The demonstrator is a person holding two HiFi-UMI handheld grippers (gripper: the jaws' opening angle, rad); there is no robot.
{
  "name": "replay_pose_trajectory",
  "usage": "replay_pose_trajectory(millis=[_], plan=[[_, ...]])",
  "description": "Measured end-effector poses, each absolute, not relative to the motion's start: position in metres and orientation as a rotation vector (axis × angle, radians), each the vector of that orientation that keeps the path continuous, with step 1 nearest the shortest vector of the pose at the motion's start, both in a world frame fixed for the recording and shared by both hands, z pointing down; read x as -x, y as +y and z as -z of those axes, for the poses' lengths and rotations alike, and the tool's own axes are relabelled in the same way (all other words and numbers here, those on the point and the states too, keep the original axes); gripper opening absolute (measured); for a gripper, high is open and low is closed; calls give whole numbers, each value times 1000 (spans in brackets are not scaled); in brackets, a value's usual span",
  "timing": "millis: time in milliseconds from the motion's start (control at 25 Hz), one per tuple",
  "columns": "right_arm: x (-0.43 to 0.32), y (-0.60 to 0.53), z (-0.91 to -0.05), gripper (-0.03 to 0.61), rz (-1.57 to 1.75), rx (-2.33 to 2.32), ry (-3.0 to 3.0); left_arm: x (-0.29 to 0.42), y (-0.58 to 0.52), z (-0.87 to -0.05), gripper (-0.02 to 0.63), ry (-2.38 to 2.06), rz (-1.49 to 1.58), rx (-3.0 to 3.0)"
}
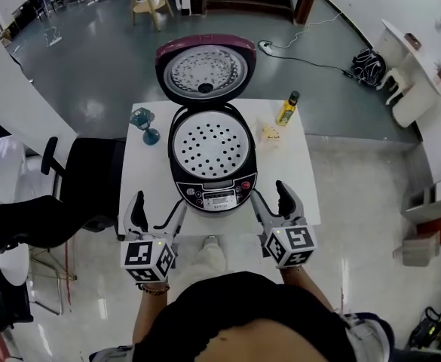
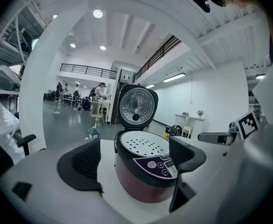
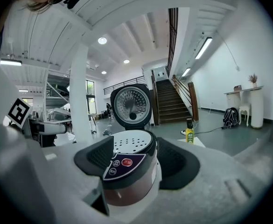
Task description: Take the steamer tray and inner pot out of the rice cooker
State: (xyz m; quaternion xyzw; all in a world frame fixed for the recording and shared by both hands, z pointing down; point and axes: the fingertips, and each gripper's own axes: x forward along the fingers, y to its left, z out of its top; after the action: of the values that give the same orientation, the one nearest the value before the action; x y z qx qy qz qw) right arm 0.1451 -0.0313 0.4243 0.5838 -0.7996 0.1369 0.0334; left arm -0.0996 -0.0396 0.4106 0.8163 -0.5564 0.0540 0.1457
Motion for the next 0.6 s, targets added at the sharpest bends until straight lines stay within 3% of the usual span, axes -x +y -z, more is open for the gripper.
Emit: replay_pose_trajectory(millis=[360, 600], plan=[[-141, -96, -428, 275, -409, -1803, -2398, 104, -107, -416, 437, -1581, -175, -2359], [-153, -127, -429, 275, -368, -1781, -2326, 111, -137, -423, 437, -1608, -354, -2376]])
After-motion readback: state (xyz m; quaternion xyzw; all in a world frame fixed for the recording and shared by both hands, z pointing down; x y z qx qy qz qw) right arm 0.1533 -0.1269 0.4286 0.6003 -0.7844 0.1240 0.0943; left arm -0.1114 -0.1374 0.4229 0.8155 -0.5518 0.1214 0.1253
